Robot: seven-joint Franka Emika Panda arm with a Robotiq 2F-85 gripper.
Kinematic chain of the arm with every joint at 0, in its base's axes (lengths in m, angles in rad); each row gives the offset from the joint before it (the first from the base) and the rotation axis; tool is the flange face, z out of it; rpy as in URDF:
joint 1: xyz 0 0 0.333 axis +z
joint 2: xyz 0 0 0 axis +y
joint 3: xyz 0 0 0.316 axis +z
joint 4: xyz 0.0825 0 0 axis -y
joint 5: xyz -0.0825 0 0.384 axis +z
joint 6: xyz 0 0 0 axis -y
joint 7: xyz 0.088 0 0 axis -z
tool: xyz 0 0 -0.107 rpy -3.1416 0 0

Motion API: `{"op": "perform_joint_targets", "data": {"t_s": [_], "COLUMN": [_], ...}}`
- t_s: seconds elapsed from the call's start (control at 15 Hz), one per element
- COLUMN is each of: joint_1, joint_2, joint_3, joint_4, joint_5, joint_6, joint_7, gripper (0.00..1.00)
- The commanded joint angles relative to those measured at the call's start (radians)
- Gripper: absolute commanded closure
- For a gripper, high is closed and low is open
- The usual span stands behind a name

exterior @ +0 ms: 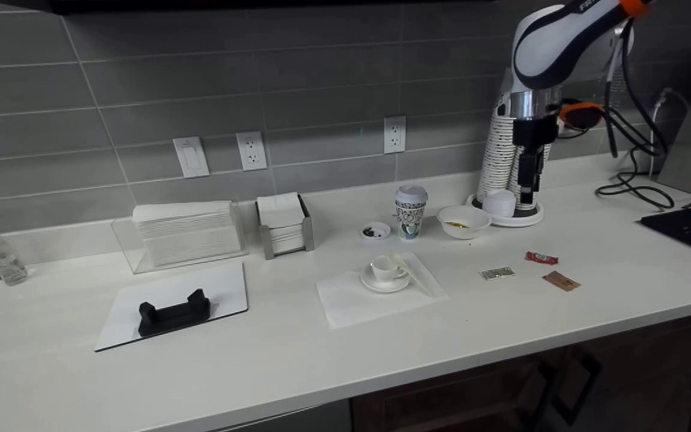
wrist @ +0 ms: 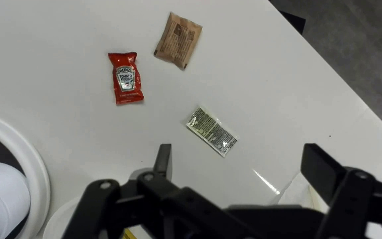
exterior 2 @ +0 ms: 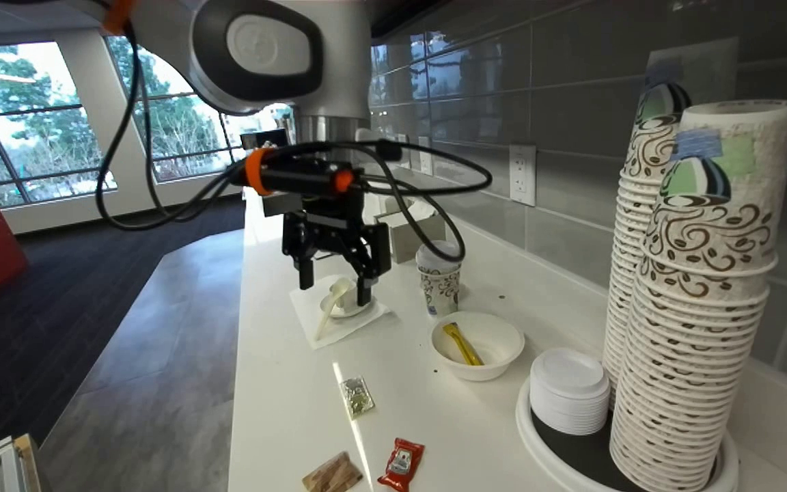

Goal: Put the red sachet in the white bowl.

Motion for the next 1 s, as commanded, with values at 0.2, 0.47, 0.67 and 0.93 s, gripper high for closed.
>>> {"op": "perform_joint_targets", "data": {"t_s": [0.2, 0.47, 0.67, 0.93], "joint_1": [-0.09, -0.107, -0.105, -0.107], "joint_2": [0.153, 0.181, 0.172, 0.211], "joint_3": [0.036, 0.047, 0.05, 0.048], "joint_4": [0.081, 0.092, 0.092, 0.104], "joint_5": [0.117, 0.121, 0.121, 0.107], "joint_6": [-0.002, -0.001, -0.001, 0.029], "joint_7": [-0.008, -0.009, -0.009, 0.024], "gripper": [0.0, 0.0, 0.0, 0.0]}}
